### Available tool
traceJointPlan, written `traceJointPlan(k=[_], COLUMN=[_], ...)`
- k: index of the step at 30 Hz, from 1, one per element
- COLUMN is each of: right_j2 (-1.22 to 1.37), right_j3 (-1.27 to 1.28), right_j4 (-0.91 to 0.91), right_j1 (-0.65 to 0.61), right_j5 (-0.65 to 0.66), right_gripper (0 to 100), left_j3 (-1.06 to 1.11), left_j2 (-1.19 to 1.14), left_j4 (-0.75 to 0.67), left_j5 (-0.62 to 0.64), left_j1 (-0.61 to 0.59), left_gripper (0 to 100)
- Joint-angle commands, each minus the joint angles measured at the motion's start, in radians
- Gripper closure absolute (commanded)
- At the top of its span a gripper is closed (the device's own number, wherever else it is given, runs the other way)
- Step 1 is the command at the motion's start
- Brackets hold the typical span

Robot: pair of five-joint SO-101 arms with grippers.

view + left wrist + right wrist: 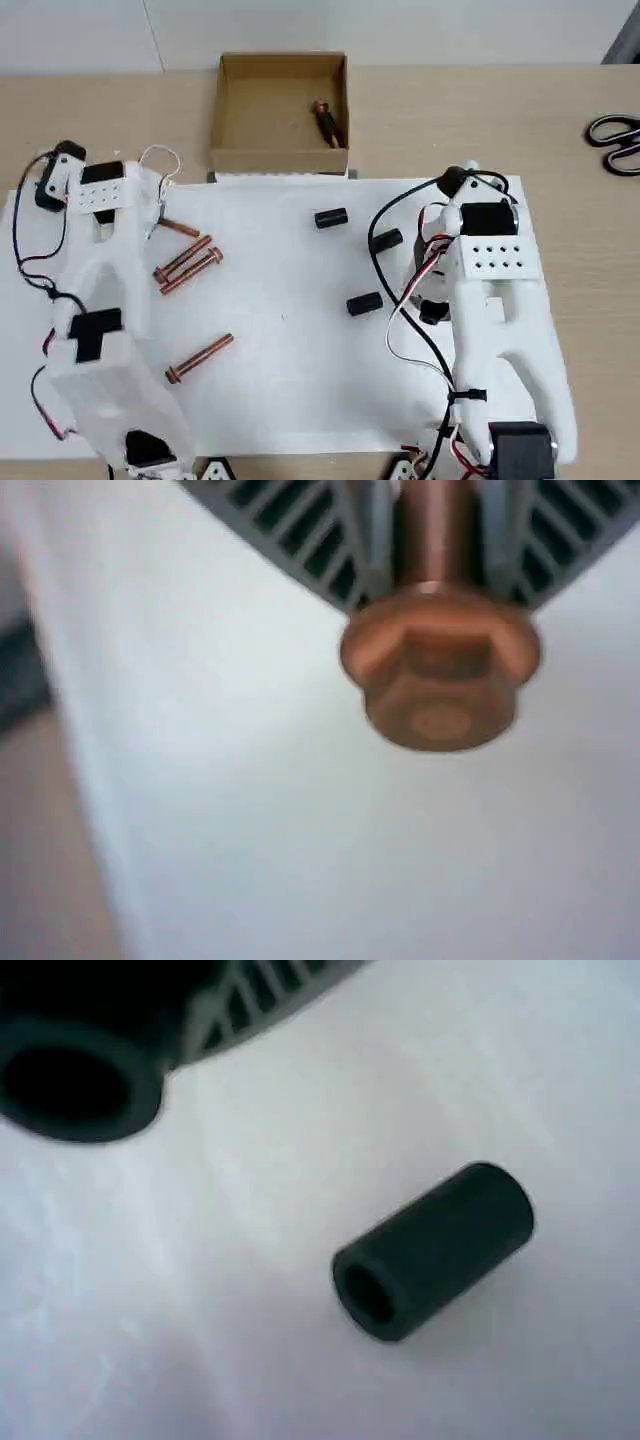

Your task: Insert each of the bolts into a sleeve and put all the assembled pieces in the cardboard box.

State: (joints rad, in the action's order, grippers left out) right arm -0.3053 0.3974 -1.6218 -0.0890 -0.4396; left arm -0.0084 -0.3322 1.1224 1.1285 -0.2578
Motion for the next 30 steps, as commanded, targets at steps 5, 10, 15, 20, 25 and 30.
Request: traceJointPlan(k=[5,10,15,20,25,30], right_j2=[-0.042,-0.044,-0.096,-0.236,-0.320,-0.367], right_j3=[-0.009,-0.011,-0.011,-0.009,-0.009,-0.003], right_j4=[0.002,0.002,-0.007,-0.005,-0.012,-0.012], right_j1=[-0.013,-0.030,-0.150,-0.197,-0.200,-0.202], right_j5=[0.009,0.011,0.011,0.012,0.094,0.133], right_gripper=[99.5,99.5,99.5,99.5,99.5,99.5], left_j3=[-0.010,-0.015,-0.010,0.010,0.193,0.478], left_j2=[0.264,0.359,0.557,0.804,1.014,1.257], left_j4=[0.057,0.109,0.207,0.210,0.118,0.031], left_j5=[-0.094,-0.196,-0.342,-0.506,-0.634,-0.764], left_j1=[0.035,0.034,0.075,0.135,0.155,0.183], left_gripper=[100,100,100,100,100,100])
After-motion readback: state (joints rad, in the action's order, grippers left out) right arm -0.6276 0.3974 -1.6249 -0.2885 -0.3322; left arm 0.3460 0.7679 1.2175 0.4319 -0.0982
